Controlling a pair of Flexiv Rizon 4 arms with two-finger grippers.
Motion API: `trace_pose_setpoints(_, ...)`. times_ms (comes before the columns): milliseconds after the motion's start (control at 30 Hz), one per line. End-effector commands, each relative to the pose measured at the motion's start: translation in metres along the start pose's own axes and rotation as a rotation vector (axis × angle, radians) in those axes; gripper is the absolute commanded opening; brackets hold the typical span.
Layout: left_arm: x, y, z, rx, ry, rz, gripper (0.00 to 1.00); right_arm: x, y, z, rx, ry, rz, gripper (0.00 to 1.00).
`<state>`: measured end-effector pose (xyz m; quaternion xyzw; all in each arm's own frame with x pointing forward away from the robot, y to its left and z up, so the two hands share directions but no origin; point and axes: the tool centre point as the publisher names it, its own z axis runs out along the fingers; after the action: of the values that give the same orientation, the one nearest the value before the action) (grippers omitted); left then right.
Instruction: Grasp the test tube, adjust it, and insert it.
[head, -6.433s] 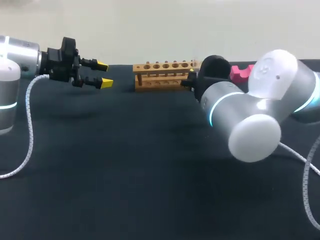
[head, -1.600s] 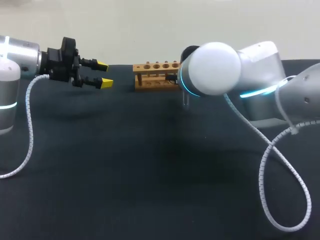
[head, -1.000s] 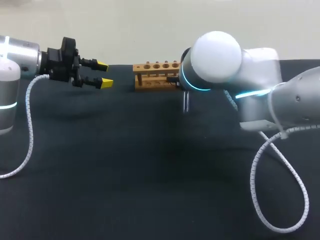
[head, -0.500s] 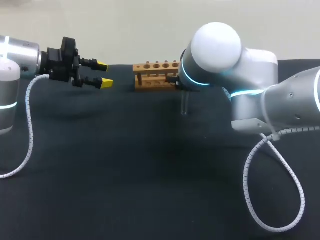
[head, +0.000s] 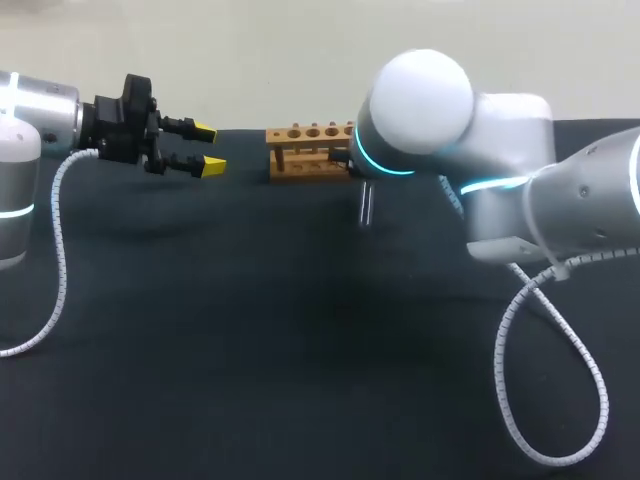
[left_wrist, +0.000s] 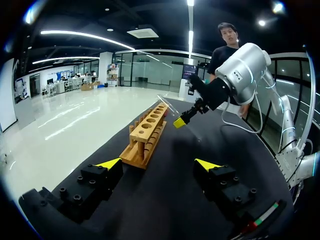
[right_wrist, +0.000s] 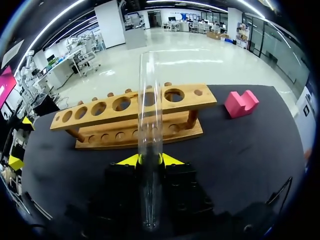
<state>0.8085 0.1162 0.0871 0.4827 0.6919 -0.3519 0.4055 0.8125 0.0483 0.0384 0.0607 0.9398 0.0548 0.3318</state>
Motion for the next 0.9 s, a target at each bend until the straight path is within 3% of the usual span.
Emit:
trace_pose_setpoints(33,0.001,0.001,0.0,0.001,-0.004,0.003,1.0,0.011,-0.003,-0.025,0.018,-0.103,0.02,0.0)
trace_pose_setpoints(200,0.001,0.001,0.0,0.001,-0.004,0.003,1.0,0.014,-0.004,-0.045,0.037,-0.153,0.035,0.0)
trace_pose_setpoints(567,0.001,0.001,0.0,0.001,-0.004,0.003,1.0,0.021,-0.012,-0.082,0.043,-0.179,0.026,0.0)
trace_pose_setpoints(900,0.001,0.001,0.0,0.001,-0.004,0.003,1.0,0.017,-0.022,-0.112,0.022,-0.267,0.049,0.0)
